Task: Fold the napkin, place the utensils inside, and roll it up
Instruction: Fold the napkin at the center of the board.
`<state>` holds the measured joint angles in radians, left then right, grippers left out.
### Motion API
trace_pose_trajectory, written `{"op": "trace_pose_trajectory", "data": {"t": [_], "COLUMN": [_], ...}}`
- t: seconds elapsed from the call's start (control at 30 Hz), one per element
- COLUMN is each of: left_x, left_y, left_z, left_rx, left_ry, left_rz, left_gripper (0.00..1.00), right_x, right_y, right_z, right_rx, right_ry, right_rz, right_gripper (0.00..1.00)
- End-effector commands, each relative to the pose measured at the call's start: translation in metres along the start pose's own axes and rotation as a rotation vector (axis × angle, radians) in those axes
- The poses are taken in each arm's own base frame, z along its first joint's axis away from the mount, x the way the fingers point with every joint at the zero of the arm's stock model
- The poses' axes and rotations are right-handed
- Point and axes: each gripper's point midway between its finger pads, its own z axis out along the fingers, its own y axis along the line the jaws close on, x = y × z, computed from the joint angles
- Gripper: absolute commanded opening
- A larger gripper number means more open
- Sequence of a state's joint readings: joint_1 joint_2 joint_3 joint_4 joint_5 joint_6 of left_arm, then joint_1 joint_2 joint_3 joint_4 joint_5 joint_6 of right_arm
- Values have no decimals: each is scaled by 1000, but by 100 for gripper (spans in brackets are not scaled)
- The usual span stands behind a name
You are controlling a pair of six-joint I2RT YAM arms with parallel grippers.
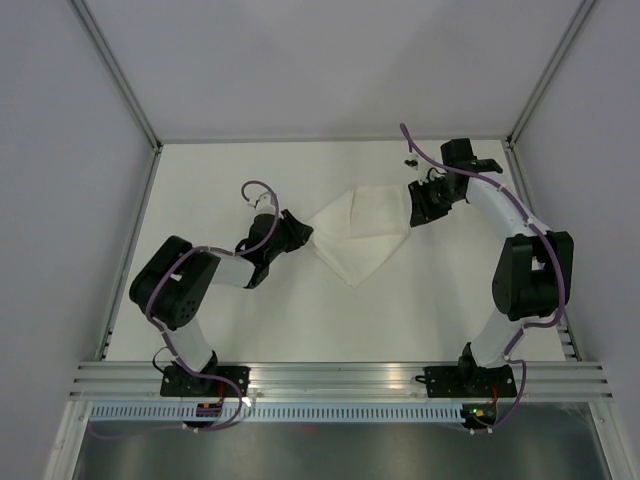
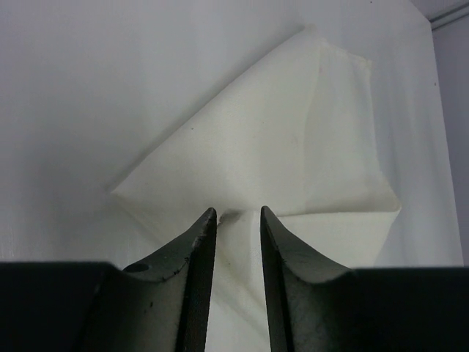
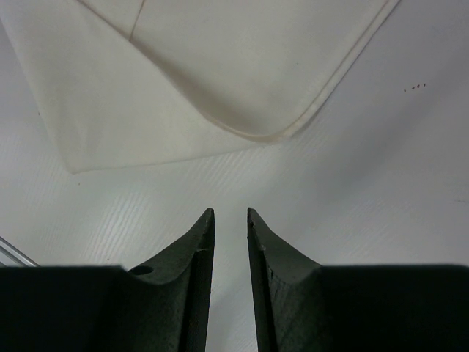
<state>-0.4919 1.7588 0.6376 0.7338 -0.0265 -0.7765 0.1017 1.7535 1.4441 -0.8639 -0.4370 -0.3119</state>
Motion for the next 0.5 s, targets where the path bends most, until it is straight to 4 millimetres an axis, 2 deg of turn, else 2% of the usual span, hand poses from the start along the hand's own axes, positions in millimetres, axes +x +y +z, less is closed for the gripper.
{"op": "trace_pose_trajectory", "data": {"t": [0.0,0.27,0.37,0.47], "left_x": [-34,-41,-41,-40], "left_y": [-15,-1,-6,1], "left_z": [-1,-9,-17,-25], "left_rx": [3,-66,-27,-57], "left_ry": [-87,-114,-126,-131], "left_rz": [19,25,41,23], "left_gripper": [36,36,36,33], "right_x": [1,-9,-18,-24], "right_y": [3,21,35,52], "right_z": [5,17,24,38], "right_rx": [-10,-14,-18,-14], "right_ry": [15,25,23,36], "right_rz": [-30,-70,-89,-110], "right_gripper": [31,31,30,25]}}
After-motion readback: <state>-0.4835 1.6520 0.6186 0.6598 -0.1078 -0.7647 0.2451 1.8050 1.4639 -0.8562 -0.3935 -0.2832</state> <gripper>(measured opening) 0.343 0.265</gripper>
